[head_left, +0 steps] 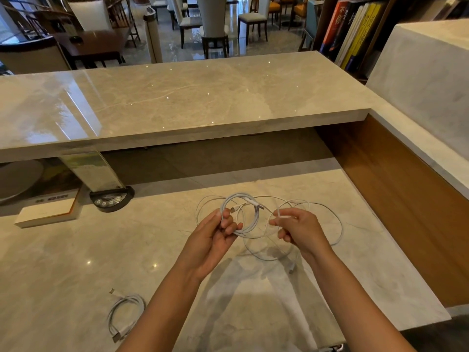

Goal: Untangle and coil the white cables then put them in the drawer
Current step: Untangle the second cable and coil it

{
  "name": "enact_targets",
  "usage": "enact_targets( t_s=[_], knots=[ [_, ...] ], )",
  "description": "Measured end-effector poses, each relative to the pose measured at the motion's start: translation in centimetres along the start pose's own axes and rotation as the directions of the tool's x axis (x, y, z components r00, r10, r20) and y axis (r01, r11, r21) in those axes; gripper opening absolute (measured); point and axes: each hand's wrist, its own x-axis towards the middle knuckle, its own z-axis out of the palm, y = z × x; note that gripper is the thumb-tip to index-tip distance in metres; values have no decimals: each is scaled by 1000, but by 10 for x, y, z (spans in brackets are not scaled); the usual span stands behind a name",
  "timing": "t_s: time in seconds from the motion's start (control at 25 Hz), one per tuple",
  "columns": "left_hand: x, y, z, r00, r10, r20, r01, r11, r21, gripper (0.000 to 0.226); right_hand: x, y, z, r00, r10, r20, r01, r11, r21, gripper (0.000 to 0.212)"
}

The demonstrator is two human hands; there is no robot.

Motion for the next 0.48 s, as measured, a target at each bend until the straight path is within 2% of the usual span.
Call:
enact_targets(
  t_s=[0.16,0.36,0.48],
  knots=[
    [-1,1,-5,999,-40,-8,40,999,-31,25,-7,14,2,982,-3,187,32,988,-153,22],
    [2,-2,-5,992,-121,-22,118,986,-116,14,-8,21,10,934,-217,285,261,957,-126,18],
    [3,-10,-3,987,-154,-44,146,978,-150,24,-15,27,21,886,-370,280,400,915,-59,32]
  ],
)
